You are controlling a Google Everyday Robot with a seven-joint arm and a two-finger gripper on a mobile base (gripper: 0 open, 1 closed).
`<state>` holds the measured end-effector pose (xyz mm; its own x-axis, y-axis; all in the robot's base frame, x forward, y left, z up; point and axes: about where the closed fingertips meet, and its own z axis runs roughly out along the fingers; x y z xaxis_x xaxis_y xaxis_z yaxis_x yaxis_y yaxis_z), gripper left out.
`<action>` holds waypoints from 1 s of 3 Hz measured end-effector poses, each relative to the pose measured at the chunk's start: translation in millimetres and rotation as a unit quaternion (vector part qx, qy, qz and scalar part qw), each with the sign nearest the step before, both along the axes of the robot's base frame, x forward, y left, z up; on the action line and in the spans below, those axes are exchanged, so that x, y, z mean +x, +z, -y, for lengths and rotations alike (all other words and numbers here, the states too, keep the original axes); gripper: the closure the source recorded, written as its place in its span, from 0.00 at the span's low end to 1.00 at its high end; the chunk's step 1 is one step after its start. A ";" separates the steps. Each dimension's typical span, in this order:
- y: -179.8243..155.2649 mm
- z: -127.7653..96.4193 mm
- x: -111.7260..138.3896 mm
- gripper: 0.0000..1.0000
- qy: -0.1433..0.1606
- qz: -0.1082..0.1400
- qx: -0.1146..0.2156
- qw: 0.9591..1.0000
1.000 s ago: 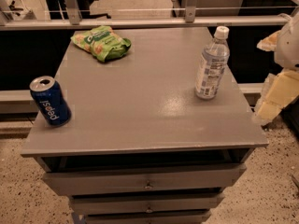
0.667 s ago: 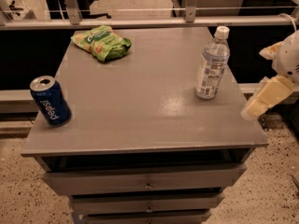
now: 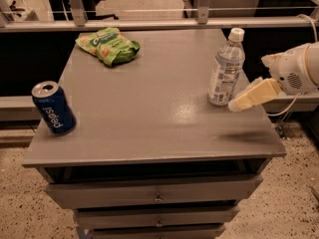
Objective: Move blue plastic bottle near pepsi can
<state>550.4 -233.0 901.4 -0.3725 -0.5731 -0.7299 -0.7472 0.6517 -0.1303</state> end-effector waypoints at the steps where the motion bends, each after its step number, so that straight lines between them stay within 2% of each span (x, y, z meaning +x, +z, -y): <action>1: -1.5 -21.0 14.6 0.00 -0.012 0.033 0.052 0.998; 2: -1.1 -41.5 29.5 0.00 -0.023 0.068 0.092 0.993; 3: -3.5 -56.3 45.8 0.16 -0.036 0.091 0.124 0.987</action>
Offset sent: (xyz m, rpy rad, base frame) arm 0.0482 0.0610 0.0013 0.2876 -0.2321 -0.0854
